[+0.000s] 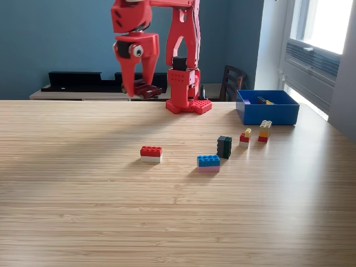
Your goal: Grasp a lego block and put it in the bin.
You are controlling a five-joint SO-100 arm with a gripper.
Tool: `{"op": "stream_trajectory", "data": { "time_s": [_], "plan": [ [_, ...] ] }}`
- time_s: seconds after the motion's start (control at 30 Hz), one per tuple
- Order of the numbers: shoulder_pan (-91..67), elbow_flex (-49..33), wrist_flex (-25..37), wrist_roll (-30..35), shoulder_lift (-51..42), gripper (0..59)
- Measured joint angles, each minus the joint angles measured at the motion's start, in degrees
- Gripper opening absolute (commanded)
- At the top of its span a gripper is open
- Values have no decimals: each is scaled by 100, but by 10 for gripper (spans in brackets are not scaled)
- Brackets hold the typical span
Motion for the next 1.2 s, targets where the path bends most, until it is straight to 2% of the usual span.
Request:
{"op": "stream_trajectory", "data": {
  "time_s": [0.13, 0.23, 0.63, 0.83, 1.03, 1.2],
  "plan": [
    [-1547, 0, 141, 79, 510, 1],
    [-2830, 0, 149, -97, 703, 1],
    [-7251, 0, 149, -756, 738, 1],
    [-8868, 606, 79, -976, 747, 1],
    [-9562, 958, -316, -1037, 686, 1],
    [-9650, 879, -369, -1002, -141, 1]
  ]
}}
